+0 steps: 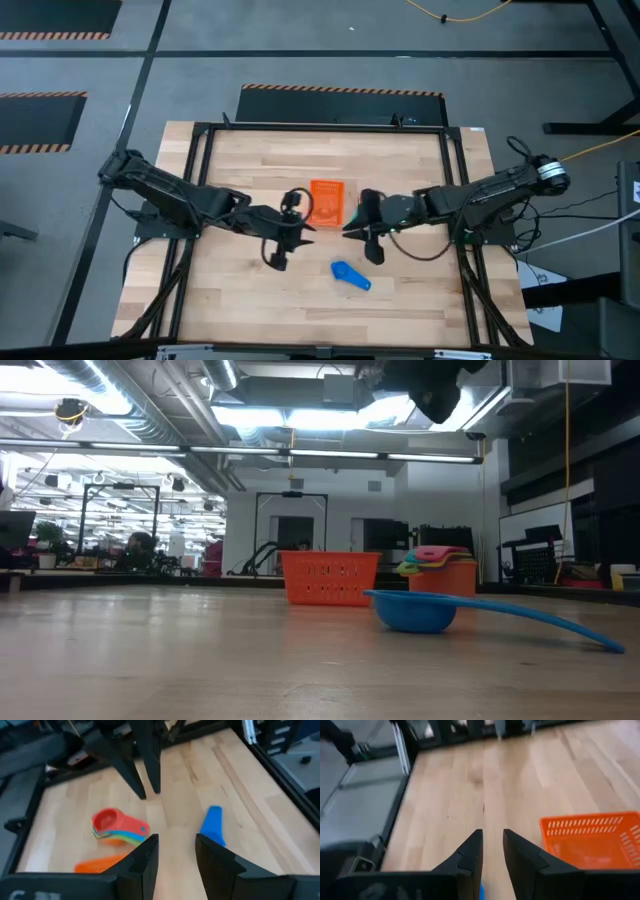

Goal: Nest measuring cups in basket
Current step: Stack the light blue measuring cup on top of the red measuring cup

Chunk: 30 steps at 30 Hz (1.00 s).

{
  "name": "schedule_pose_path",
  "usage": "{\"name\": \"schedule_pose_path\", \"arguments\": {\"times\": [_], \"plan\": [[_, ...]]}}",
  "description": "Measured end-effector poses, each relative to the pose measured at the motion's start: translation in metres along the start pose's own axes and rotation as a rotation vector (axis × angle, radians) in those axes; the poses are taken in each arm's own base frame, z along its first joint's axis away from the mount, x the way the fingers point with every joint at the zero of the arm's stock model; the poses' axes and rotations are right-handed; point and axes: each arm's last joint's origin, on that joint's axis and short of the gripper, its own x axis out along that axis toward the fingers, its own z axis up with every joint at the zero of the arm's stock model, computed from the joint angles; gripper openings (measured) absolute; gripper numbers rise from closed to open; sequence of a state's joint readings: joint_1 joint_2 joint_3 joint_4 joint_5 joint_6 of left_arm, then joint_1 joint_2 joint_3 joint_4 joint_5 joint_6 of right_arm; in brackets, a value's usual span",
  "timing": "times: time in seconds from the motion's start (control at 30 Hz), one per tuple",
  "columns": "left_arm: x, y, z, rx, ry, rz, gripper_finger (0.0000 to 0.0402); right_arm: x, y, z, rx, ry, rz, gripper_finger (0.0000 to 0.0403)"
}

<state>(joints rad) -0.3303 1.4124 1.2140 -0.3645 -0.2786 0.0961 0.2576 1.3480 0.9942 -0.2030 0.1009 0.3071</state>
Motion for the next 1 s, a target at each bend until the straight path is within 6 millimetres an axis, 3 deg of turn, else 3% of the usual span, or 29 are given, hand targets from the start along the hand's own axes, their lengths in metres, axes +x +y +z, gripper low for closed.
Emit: {"name": "schedule_pose_path", "arguments": {"times": [0.2,0.57,0.8,1.0], "plan": [[-0.020,-0.015,-0.012,-0.023,0.021,-0.041,0.0122,0.031,0.011,0.002,-0.099,0.180,0.003,0.0081],[-0.006,-0.037,-0.061,-0.122,0.115,0.051,0.0122,0.093,0.010,-0.040,-0.126,0.460,-0.024,0.0081],[0.001,-0.039,-0.074,-0.140,0.097,0.053,0.0122,0.113,0.008,-0.059,-0.116,0.543,-0.001,0.0081],[0.001,-0.039,-0.072,-0.150,0.075,0.053,0.0122,0.121,0.007,-0.066,-0.111,0.571,0.001,0.0081]]}}
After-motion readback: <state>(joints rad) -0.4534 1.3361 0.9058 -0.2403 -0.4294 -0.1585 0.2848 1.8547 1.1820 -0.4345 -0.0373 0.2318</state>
